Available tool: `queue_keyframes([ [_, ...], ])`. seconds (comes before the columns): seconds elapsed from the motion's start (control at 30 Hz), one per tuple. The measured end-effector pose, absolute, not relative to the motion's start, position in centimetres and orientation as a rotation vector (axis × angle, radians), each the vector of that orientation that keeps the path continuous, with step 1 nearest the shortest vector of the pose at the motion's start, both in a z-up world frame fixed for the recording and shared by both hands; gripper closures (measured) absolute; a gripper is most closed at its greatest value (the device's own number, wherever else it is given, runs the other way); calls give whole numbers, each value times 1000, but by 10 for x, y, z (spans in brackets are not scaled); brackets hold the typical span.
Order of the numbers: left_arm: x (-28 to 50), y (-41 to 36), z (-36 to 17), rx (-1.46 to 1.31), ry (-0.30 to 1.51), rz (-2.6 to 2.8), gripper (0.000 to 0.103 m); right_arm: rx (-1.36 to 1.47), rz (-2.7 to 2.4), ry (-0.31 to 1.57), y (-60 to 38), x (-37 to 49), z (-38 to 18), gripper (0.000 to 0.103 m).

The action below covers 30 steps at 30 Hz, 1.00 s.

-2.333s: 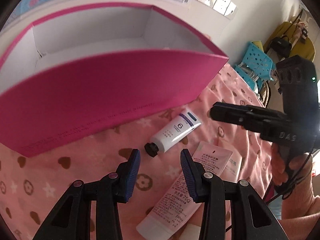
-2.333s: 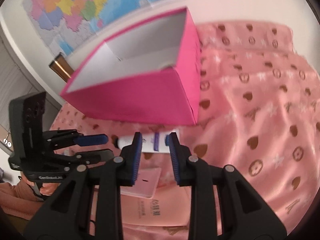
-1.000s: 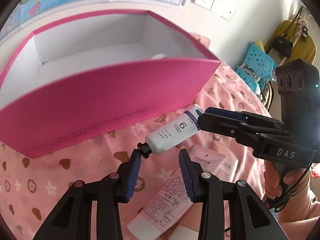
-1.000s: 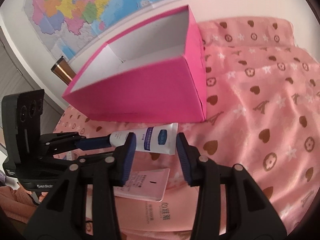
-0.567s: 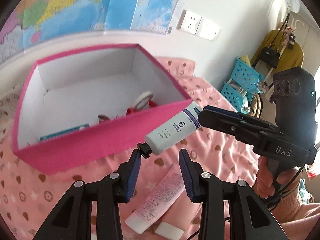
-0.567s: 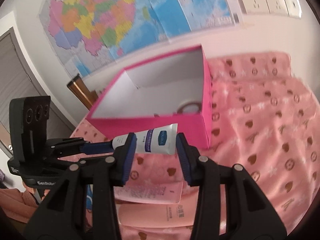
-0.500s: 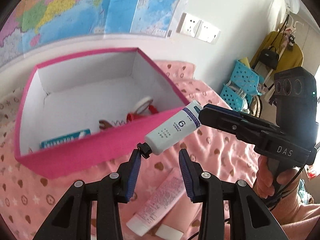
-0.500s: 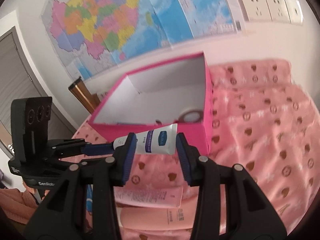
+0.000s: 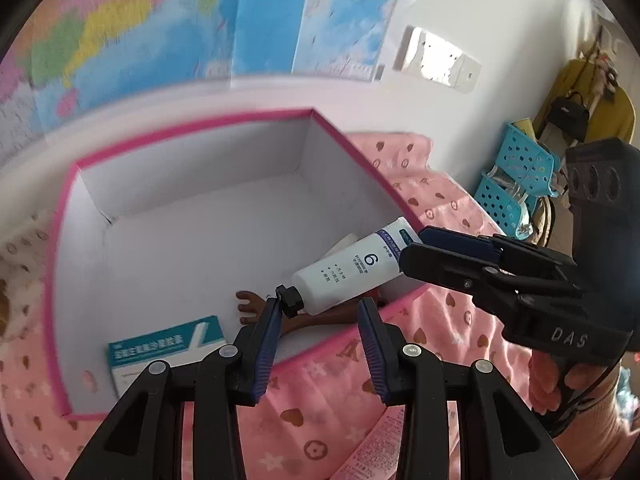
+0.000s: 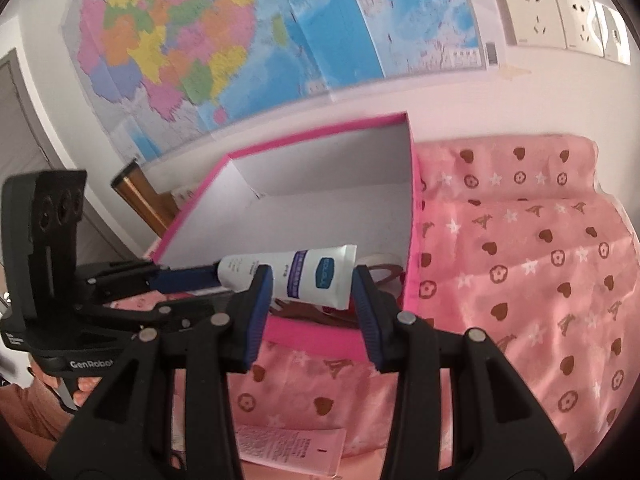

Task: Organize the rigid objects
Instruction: 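Carry the lotion tube with the right gripper over the magenta box, then open the right gripper to drop the lotion tube into the box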

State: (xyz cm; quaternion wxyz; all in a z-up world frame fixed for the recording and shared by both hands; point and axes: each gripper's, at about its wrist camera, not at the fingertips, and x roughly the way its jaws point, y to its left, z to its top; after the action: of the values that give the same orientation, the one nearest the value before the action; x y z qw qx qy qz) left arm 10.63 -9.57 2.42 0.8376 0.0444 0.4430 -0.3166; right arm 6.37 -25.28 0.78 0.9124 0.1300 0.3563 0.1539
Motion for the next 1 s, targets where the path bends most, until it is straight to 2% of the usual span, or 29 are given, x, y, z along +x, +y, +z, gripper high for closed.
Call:
queue_keyframes([
  [0.3, 121, -92, 13, 70, 983, -672, 64, 234, 254, 775, -254, 75, 7, 59],
  [0.43, 114, -83, 18, 75, 944, -644, 64, 252, 245, 756, -259, 69, 11, 59],
  [0.57, 90, -59, 36, 71, 845, -647, 59, 264, 292, 705, -258, 44, 18, 59],
  [0.63, 73, -41, 42, 75, 791, -640, 54, 258, 353, 678, -251, 26, 23, 59],
  [0.73, 57, -14, 43, 33, 777, -656, 52, 235, 462, 662, -233, 3, 26, 59],
  [1.0, 29, 35, 4, 8, 872, -590, 52, 212, 742, 833, -168, -34, -13, 59],
])
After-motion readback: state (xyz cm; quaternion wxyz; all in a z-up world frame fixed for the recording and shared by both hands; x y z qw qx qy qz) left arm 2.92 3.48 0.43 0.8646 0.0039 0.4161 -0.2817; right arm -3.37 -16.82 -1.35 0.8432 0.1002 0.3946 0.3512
